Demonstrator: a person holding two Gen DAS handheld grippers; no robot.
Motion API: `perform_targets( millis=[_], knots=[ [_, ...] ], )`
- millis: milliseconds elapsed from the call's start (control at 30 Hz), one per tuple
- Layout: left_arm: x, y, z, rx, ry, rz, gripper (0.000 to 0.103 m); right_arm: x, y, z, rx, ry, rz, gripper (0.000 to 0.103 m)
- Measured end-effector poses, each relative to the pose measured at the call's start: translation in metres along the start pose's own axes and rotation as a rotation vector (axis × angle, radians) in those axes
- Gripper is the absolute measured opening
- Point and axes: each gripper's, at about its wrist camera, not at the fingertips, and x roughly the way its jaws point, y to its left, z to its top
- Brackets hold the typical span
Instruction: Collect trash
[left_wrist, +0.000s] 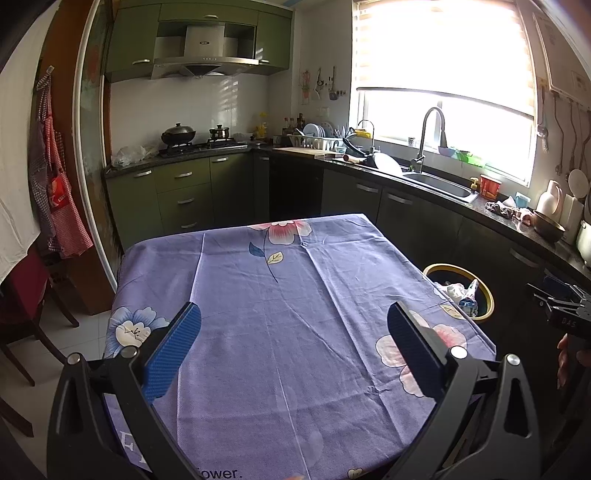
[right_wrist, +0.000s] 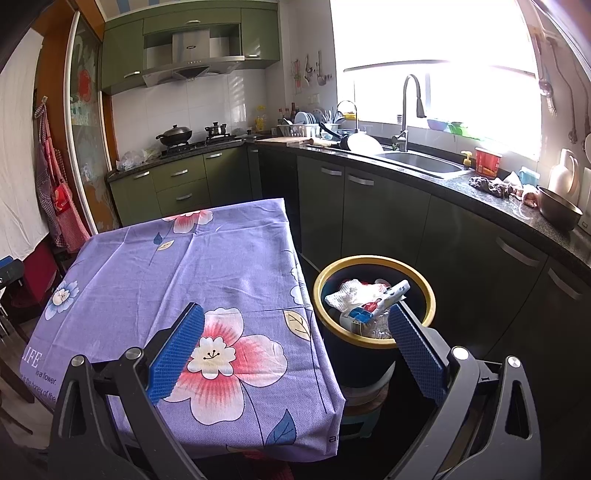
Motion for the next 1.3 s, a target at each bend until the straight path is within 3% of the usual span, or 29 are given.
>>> perform_targets(
  millis=[1300],
  knots=[
    [0.0011, 0.0016, 0.0010, -0.002, 0.001, -0.010, 0.096, 0.0030, 0.0006, -0.0018, 0.001, 0.000, -0.004, 0.098]
  ],
)
